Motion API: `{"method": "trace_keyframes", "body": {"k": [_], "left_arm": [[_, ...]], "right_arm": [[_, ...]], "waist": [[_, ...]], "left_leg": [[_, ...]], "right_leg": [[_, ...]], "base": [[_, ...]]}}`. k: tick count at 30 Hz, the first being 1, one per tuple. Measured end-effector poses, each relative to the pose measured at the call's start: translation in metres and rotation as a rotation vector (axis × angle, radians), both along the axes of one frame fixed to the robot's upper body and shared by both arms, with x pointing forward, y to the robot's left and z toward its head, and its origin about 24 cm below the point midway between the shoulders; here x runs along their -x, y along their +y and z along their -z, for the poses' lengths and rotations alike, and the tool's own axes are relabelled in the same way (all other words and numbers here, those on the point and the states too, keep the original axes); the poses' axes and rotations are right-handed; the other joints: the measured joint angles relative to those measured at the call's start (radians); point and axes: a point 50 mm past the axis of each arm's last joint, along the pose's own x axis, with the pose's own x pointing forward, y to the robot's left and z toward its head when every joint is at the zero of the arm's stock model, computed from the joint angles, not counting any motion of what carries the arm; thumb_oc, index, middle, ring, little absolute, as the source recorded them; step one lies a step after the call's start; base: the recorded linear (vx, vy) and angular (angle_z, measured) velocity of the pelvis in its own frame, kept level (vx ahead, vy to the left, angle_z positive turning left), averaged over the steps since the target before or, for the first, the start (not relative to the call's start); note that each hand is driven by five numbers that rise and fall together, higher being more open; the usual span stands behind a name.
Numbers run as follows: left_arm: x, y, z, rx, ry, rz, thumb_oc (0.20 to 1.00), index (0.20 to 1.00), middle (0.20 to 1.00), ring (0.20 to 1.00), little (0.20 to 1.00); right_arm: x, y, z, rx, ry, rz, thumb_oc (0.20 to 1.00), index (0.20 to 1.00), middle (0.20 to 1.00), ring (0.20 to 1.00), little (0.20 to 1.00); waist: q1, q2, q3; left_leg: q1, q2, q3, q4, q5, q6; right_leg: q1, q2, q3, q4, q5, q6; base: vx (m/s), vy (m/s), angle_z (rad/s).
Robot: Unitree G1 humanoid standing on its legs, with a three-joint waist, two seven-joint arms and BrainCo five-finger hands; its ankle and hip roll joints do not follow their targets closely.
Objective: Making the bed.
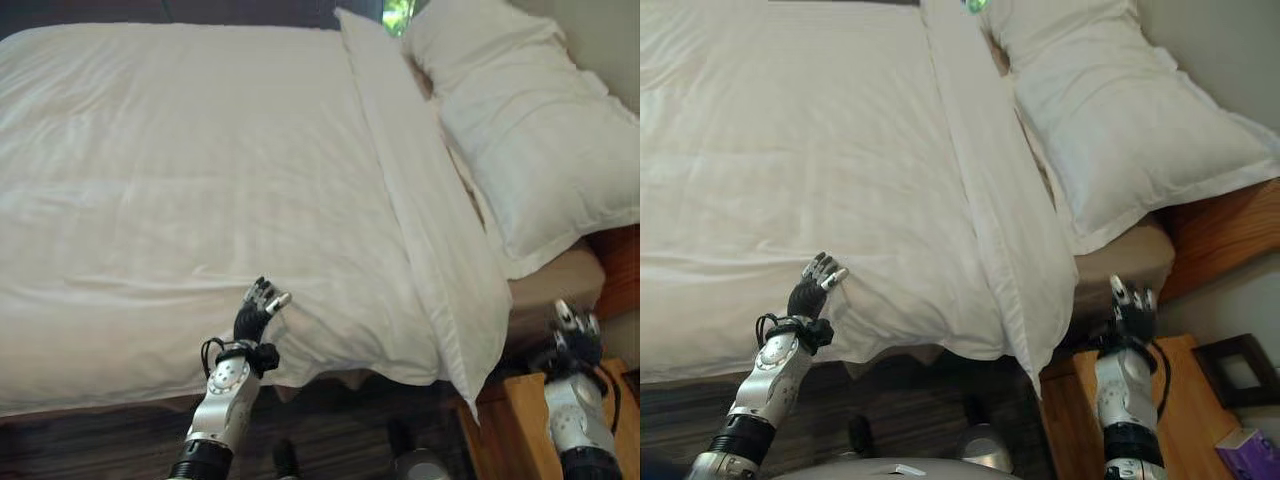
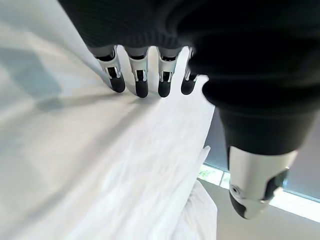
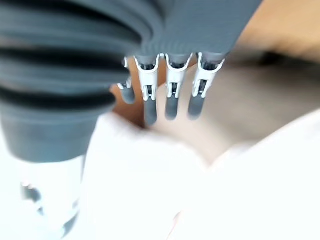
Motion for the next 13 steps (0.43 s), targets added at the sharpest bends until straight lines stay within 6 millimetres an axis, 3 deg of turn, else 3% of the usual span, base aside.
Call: {"method": "trace_keyframes", "body": {"k": [3, 6, 11, 13], "left_arm": [[0.005, -0.003, -0.007, 0.003, -0.034, 0.008, 1.0, 1.0, 1.0, 1.0, 1.0], [0.005, -0.004, -0.008, -0.016, -0.04, 0.0, 1.0, 1.0, 1.0, 1.0, 1.0], [0.018, 0.001, -0.012, -0.047, -0.063, -0.019, 1.0, 1.0, 1.0, 1.0, 1.0], [0.021, 0.005, -0.011, -0.052, -0.057, -0.033, 1.0, 1.0, 1.0, 1.0, 1.0]], "right_arm": [[-0.006, 0.034, -0.005, -0.024, -0.058, -0.115, 1.0, 1.0, 1.0, 1.0, 1.0], [0.006, 0.064, 0.019, -0.088, 0.012, -0.22, 1.0, 1.0, 1.0, 1.0, 1.0], [0.033, 0.076, 0.057, -0.159, 0.165, -0.268, 1.0, 1.0, 1.0, 1.0, 1.0], [0.035, 0.079, 0.063, -0.17, 0.196, -0.279, 1.0, 1.0, 1.0, 1.0, 1.0]], "waist": [[-0.001, 0.007, -0.024], [0.006, 0.027, -0.033], [0.034, 0.052, -0.048], [0.04, 0.055, -0.049]], "left_leg": [[0.007, 0.001, -0.005, 0.0, 0.0, 0.0], [0.015, 0.001, -0.026, 0.0, -0.001, 0.0], [0.005, 0.002, -0.045, 0.0, 0.0, 0.0], [0.001, 0.0, -0.058, 0.0, 0.001, 0.001]], "right_leg": [[0.009, 0.002, -0.001, 0.0, -0.001, -0.001], [0.033, 0.0, -0.023, 0.0, -0.01, -0.004], [0.039, 0.002, -0.049, 0.001, -0.026, -0.002], [0.042, 0.002, -0.056, 0.001, -0.026, -0.002]], "base": [[0.02, 0.008, -0.01], [0.01, 0.018, 0.19], [0.01, 0.026, 0.15], [0.01, 0.037, 0.11]]}}
